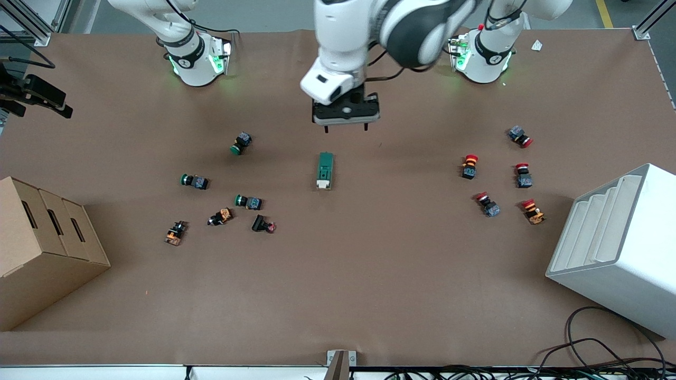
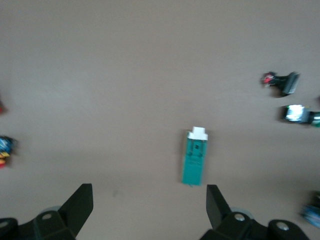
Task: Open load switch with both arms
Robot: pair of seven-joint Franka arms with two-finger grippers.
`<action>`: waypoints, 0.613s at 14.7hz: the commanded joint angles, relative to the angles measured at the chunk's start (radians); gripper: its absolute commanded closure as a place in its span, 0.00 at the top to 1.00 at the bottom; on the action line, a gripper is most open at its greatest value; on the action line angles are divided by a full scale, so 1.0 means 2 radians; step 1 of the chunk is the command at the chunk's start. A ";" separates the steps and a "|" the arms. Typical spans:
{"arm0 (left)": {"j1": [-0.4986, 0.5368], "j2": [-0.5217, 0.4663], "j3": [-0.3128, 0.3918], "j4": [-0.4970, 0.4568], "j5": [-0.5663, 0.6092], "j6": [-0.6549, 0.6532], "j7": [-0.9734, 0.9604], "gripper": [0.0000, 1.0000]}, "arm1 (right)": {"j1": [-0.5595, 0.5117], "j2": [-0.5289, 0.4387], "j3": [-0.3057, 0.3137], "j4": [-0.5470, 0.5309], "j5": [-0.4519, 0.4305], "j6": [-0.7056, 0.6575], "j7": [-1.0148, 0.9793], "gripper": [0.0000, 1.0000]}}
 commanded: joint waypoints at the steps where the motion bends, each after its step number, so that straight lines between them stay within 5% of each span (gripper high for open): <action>1: -0.050 0.026 0.001 -0.027 0.098 0.012 -0.087 1.00 | -0.006 0.001 0.006 0.006 0.002 -0.010 -0.012 1.00; 9: -0.122 0.137 -0.002 -0.030 0.273 0.100 -0.377 1.00 | 0.000 0.000 0.007 0.005 0.002 -0.013 -0.011 1.00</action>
